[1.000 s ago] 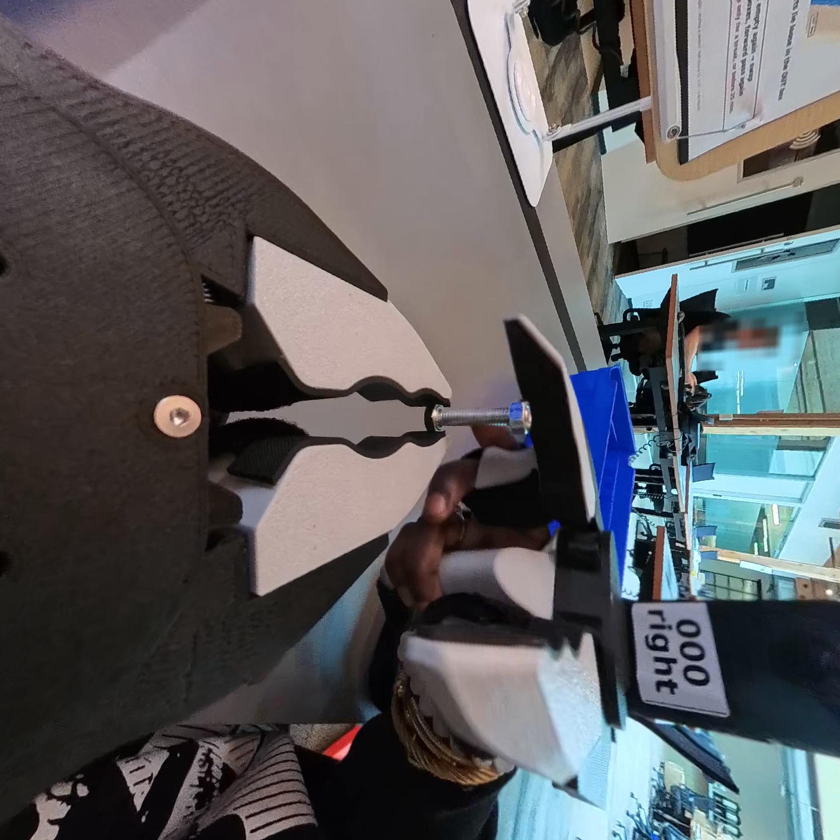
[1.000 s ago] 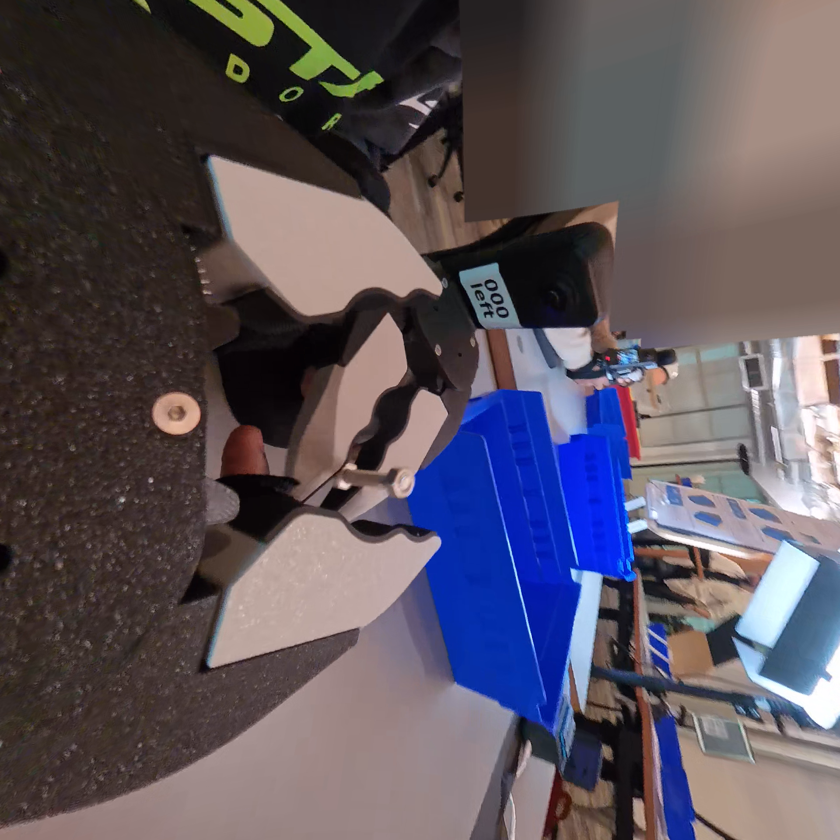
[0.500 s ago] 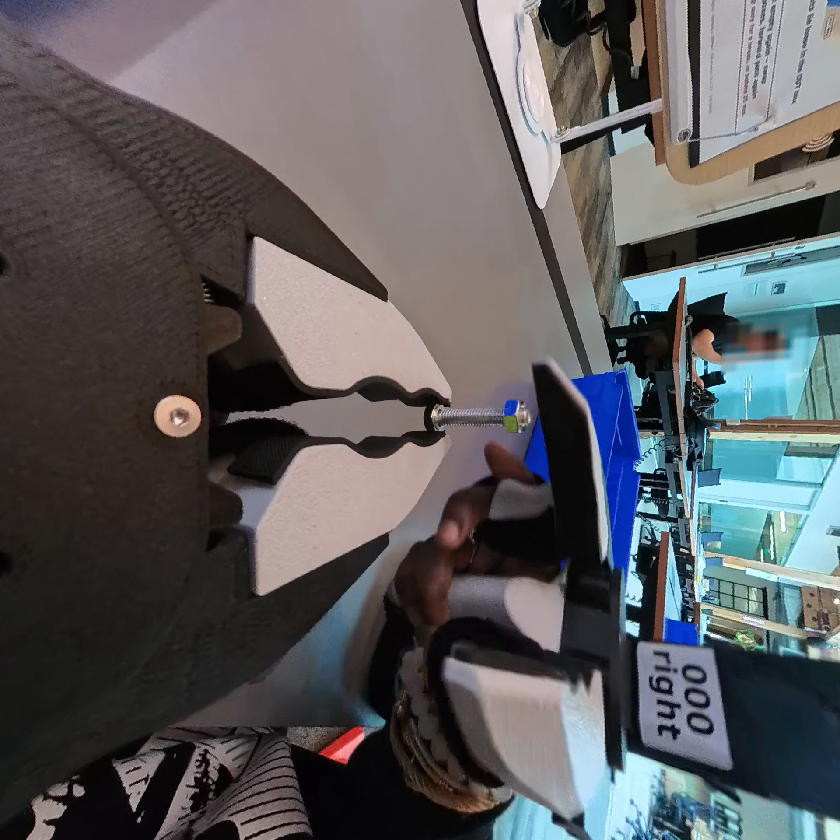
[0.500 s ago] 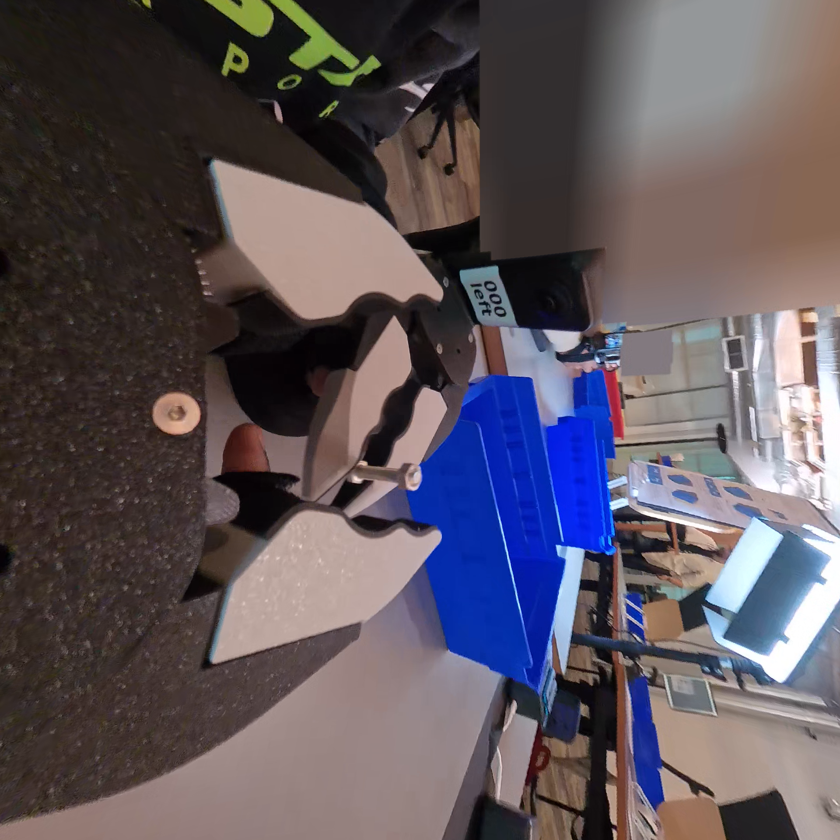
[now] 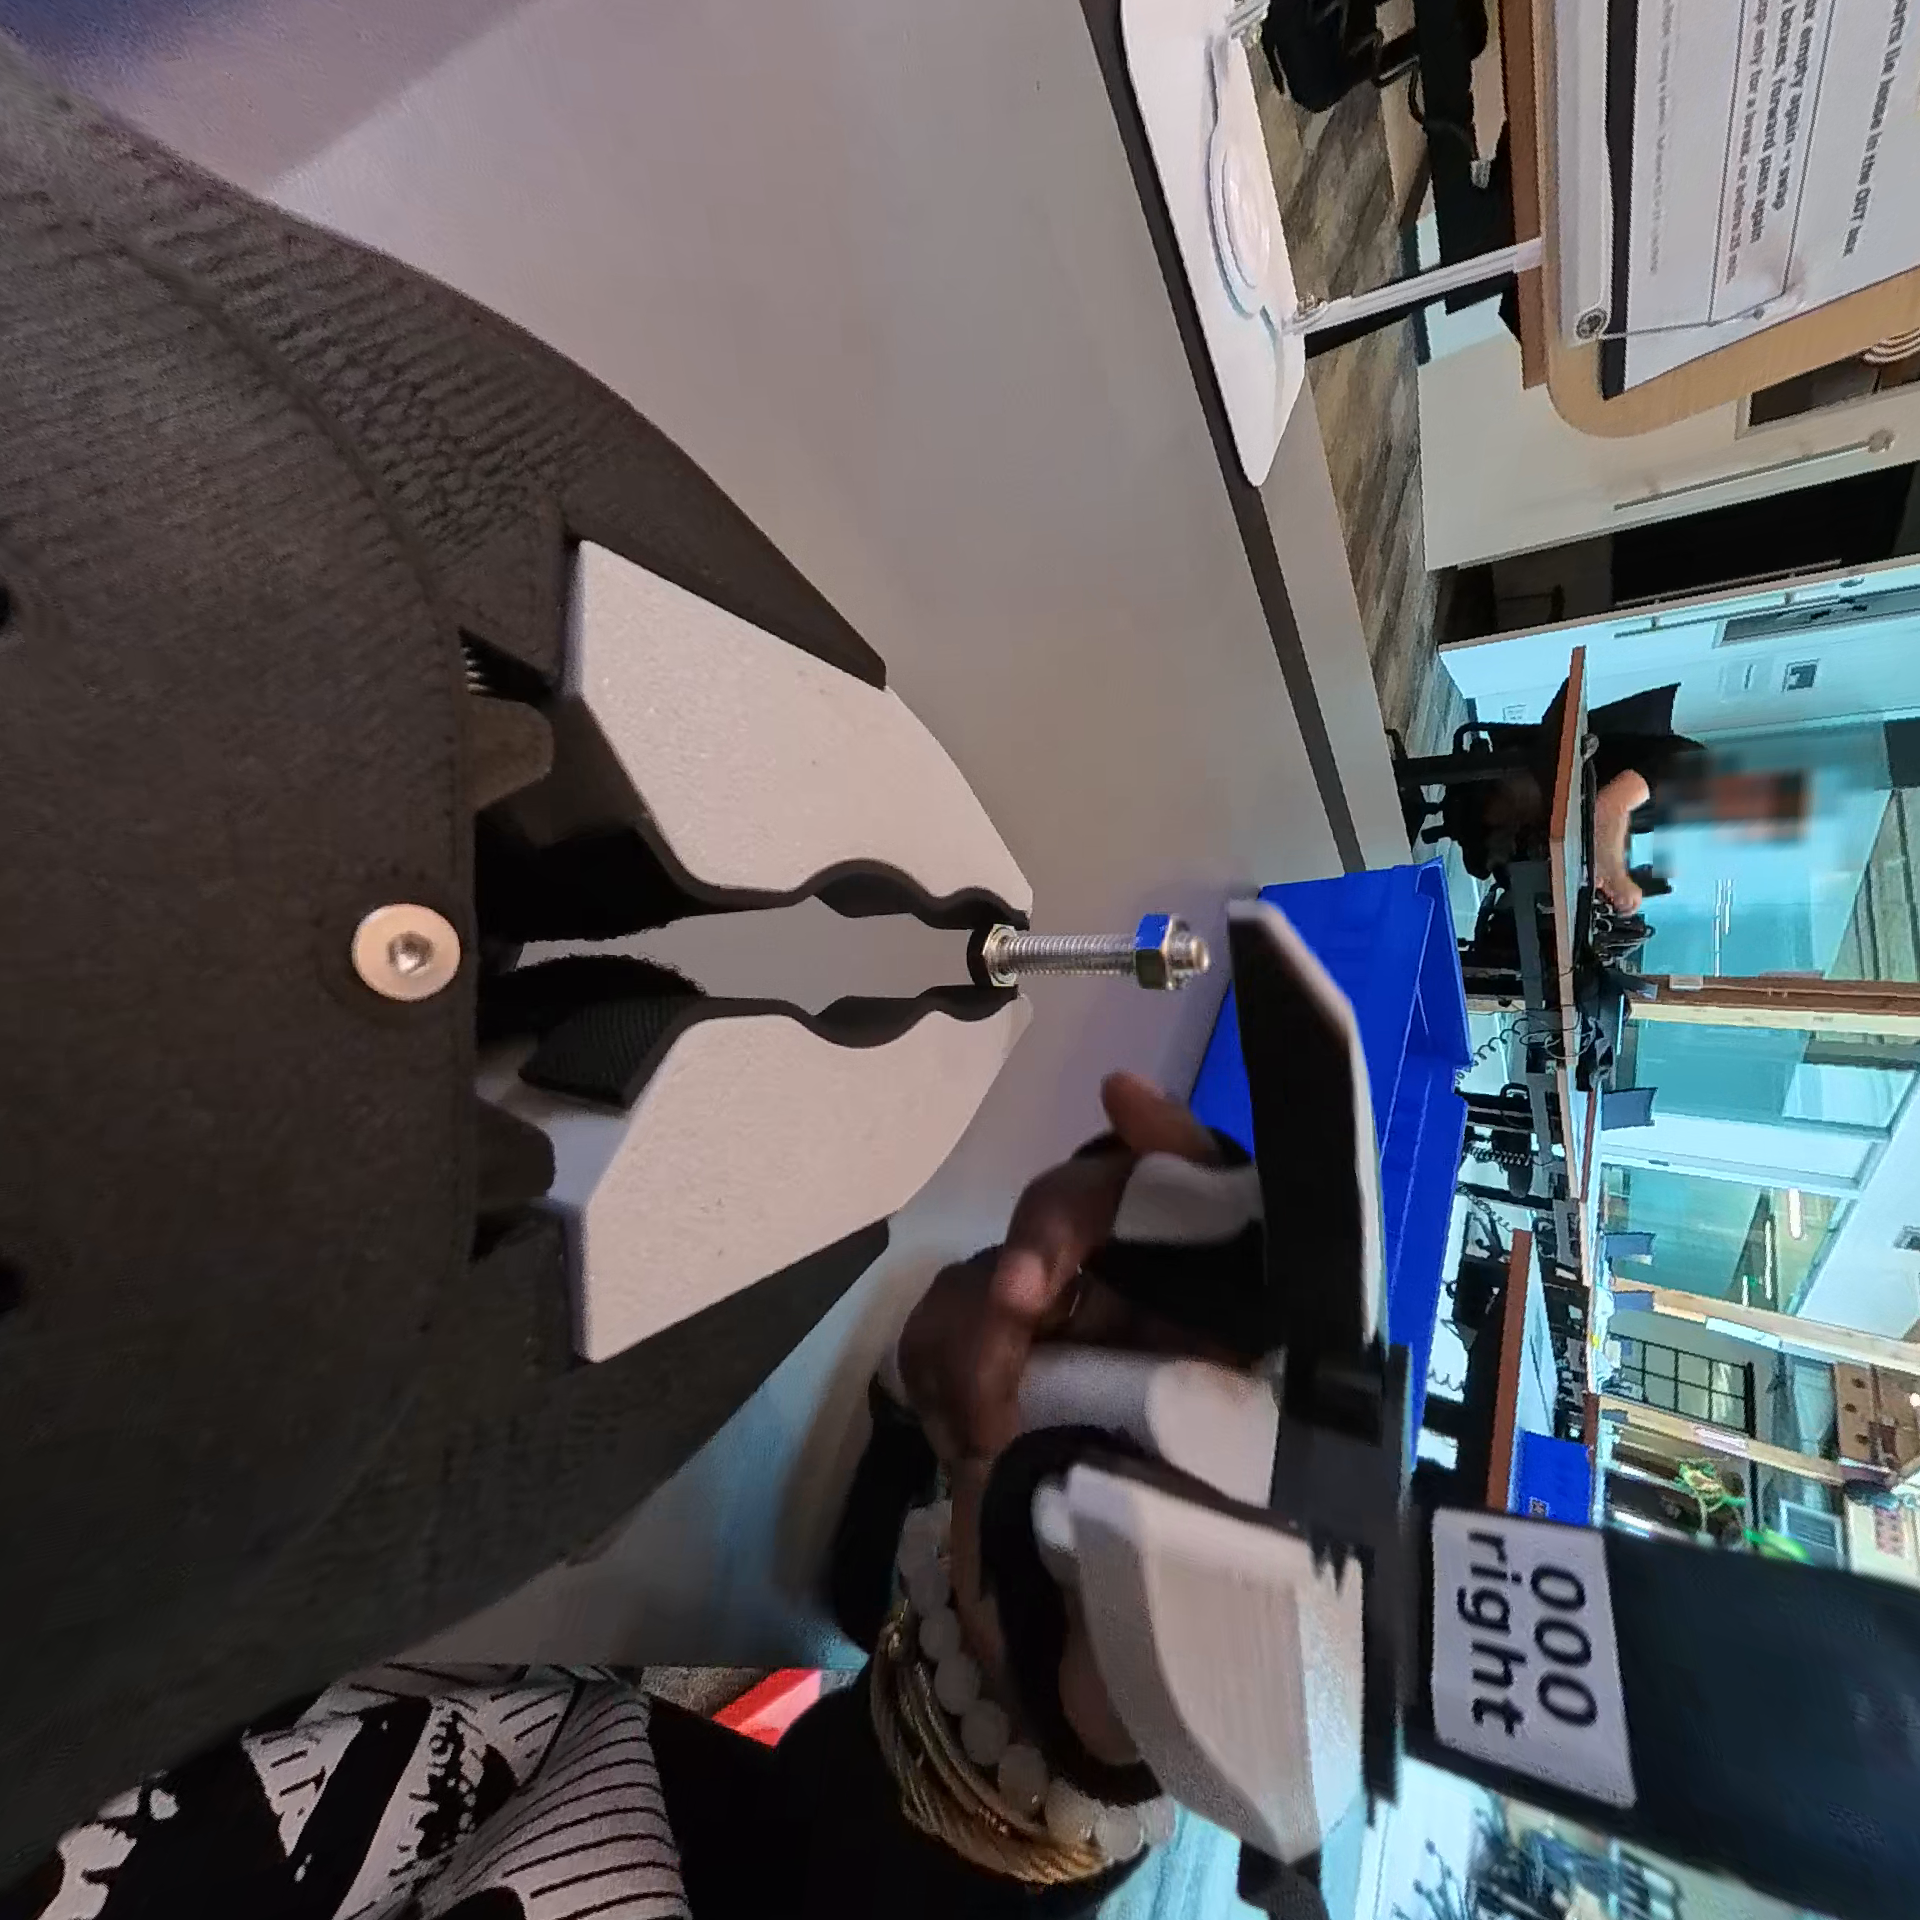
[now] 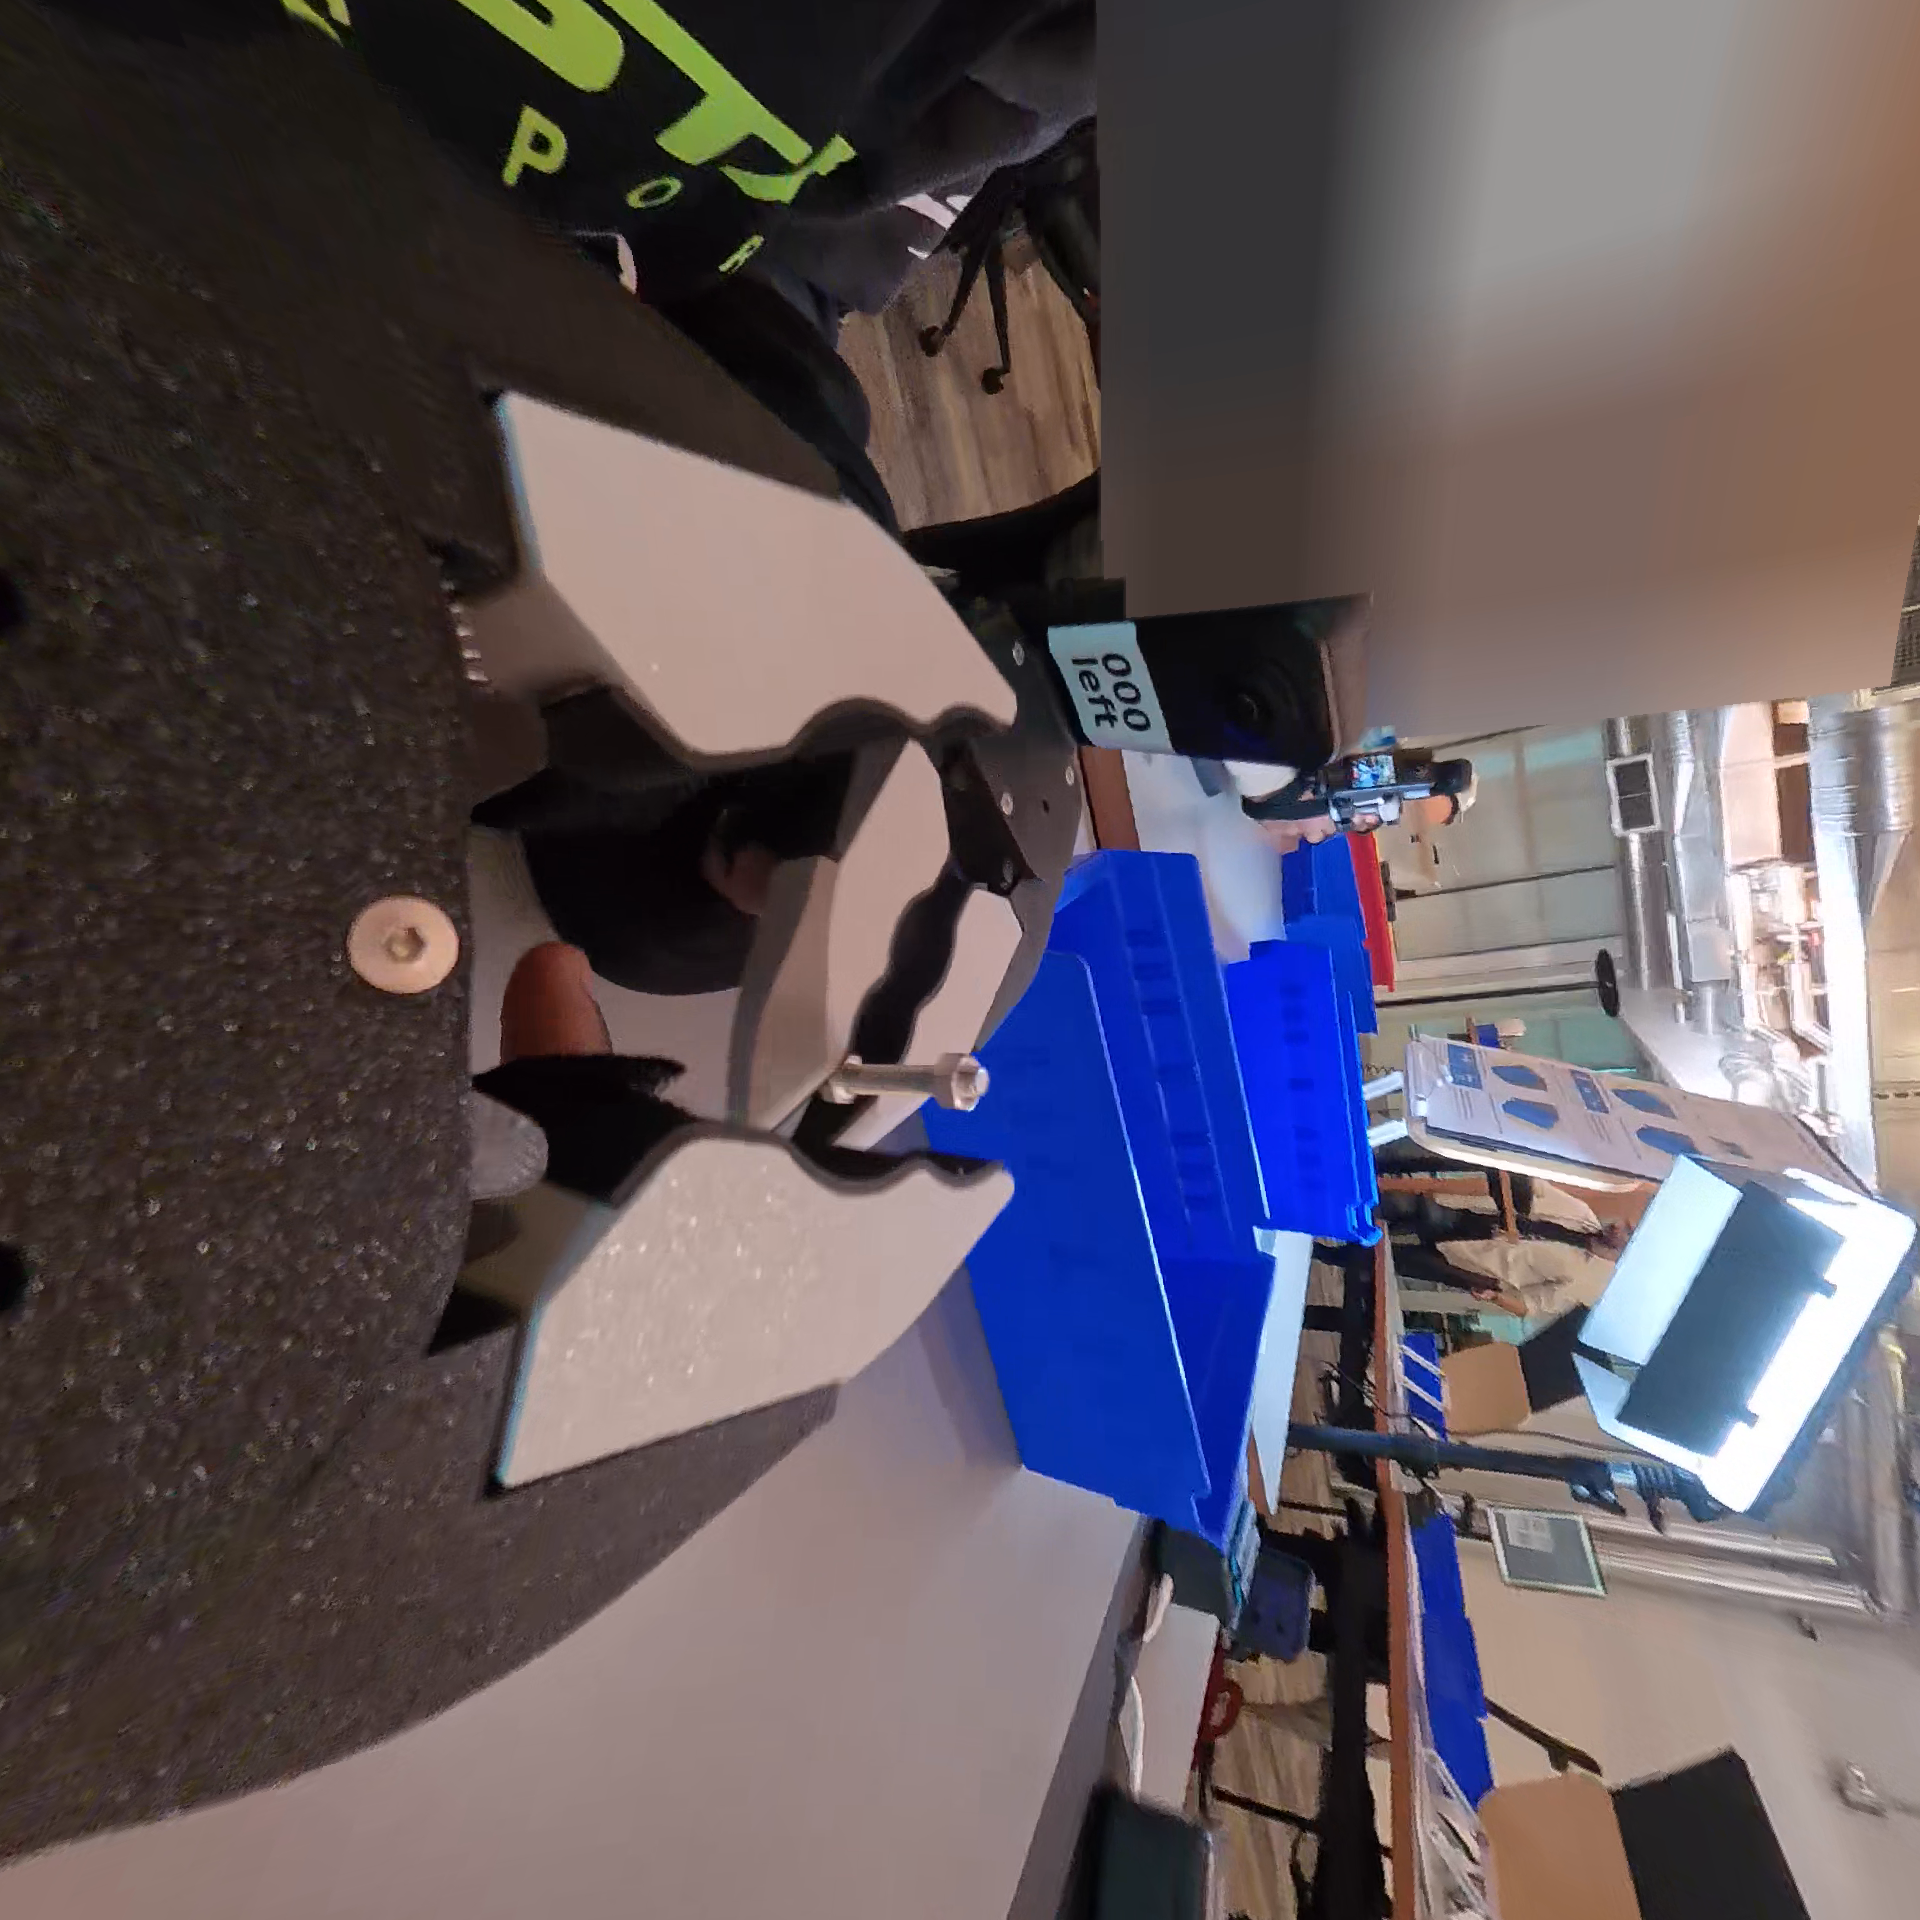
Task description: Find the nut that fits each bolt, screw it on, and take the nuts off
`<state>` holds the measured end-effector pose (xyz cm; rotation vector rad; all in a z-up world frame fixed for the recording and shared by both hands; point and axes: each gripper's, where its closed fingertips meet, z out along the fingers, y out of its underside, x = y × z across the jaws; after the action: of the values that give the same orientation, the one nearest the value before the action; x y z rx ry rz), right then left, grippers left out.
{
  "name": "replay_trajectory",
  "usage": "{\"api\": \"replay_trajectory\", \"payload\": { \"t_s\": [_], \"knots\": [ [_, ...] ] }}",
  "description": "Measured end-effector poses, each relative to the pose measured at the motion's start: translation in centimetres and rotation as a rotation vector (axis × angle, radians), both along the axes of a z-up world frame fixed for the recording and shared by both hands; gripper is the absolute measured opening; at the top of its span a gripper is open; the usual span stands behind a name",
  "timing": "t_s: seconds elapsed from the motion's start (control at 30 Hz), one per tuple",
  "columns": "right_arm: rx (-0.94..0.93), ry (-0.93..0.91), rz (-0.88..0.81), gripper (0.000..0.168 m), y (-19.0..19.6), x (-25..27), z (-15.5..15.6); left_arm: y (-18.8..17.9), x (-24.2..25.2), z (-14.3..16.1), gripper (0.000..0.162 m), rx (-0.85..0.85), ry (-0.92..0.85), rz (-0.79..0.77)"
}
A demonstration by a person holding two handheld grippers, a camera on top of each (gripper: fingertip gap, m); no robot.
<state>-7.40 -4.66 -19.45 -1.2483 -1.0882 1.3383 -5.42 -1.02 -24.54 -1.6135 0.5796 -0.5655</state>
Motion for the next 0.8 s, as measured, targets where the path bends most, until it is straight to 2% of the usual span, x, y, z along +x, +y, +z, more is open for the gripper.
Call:
{"api": "replay_trajectory", "payload": {
  "t_s": [0.07,0.1,0.27,0.37,0.43,0.47,0.5,0.57,0.67,0.8],
  "knots": [
    [0.001,-0.035,0.032,0.091,-0.2,-1.3,-0.5,-0.1,0.2,-0.1,0.01,0.002,0.016,-0.006],
    [0.008,-0.056,0.05,0.093,-0.4,-1.9,-0.8,-0.1,0.2,-0.2,0.01,0.003,0.023,-0.008],
    [0.022,-0.104,0.079,0.09,-1.2,-2.3,-1.4,0.1,0.2,-0.3,0.01,-0.007,0.027,0.001],
    [0.021,-0.083,0.038,0.071,-1.0,-0.5,-1.2,0.2,0.0,-0.2,0.01,-0.007,0.011,0.011],
    [0.015,-0.044,0.038,0.041,-1.0,0.8,-0.8,0.2,-0.2,-0.1,0.01,-0.013,-0.004,0.012],
    [0.006,-0.017,0.027,0.038,-0.7,1.1,-0.5,0.2,-0.2,-0.1,0.01,-0.016,-0.006,0.01],
    [-0.006,0.0,-0.001,0.04,0.0,1.2,-0.2,0.2,-0.1,-0.2,0.01,-0.014,-0.002,0.008],
    [-0.022,0.003,-0.028,0.059,0.9,0.6,-0.1,0.1,0.1,-0.3,0.01,-0.014,0.017,0.005],
    [-0.012,-0.049,-0.001,0.076,0.9,-1.2,-0.7,0.1,0.3,-0.6,0.01,-0.017,0.045,0.001],
    [0.02,-0.121,0.04,0.072,0.0,-2.2,-1.8,0.3,0.3,-0.7,0.01,-0.029,0.048,0.004]
  ]
}}
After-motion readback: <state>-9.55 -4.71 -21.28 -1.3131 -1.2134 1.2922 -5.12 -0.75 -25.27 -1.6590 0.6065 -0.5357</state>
